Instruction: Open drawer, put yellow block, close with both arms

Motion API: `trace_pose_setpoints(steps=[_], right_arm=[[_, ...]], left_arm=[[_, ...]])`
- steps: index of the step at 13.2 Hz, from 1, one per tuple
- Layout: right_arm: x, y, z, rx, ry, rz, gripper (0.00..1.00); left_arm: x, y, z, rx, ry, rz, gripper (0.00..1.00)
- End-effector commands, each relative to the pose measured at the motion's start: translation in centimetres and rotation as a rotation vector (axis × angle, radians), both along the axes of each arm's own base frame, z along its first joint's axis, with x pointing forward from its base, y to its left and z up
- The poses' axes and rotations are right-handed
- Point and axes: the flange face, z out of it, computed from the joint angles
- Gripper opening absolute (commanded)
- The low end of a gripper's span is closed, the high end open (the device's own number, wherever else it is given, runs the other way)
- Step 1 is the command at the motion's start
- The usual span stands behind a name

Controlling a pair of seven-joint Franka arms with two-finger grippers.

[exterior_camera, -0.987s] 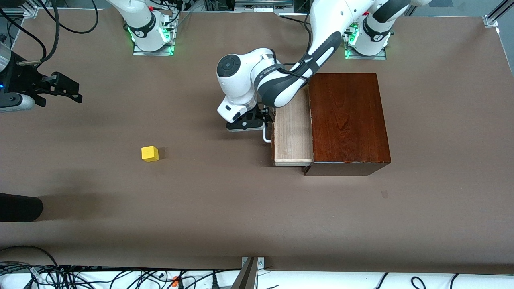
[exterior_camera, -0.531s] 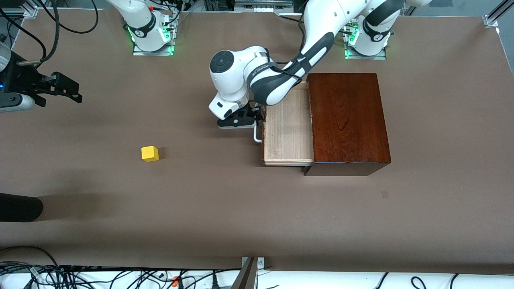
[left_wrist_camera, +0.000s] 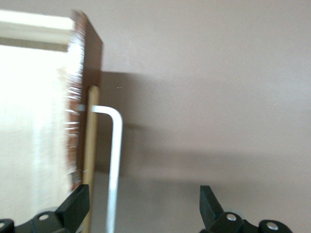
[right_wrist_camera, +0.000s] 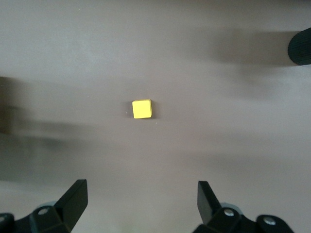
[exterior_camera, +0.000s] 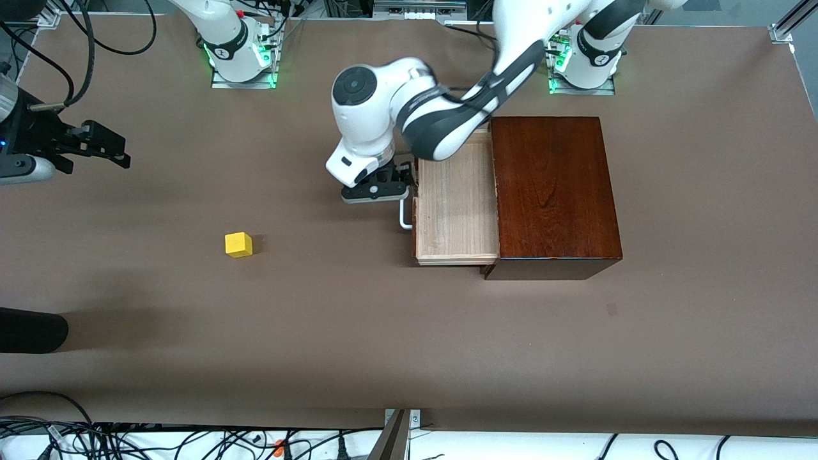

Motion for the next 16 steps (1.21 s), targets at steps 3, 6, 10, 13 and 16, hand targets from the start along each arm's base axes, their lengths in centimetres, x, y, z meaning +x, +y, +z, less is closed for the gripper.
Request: trace_pose_setpoints(steps=[3, 6, 10, 13, 16], right_arm=[[1.0, -0.2, -0.7, 0.008, 0.002, -0.011, 1.0], [2.1, -0.8, -2.5, 0.014, 0.013, -0.018, 1.0], [3.4, -0.3, -6.5, 0.012, 0.087, -0.008, 1.0], [5.3, -0.4, -12.4, 0.028, 0.182, -0.019, 1.0], [5.5, -0.2, -15.2, 0.044, 0.21, 0.013, 1.0]], left_arm=[[4.0, 14.8, 13.7, -0.044, 0.102, 0.01, 1.0], [7.2, 26.3, 17.0, -0.047, 0.126, 0.051, 1.0], [9.7, 34.7, 18.4, -0.043, 0.134, 0.074, 1.0], [10.8, 41.6, 19.2, -0.035, 0.139, -0.001, 1.0], [10.6, 48.2, 20.1, -0.043, 0.153, -0.099, 1.0]])
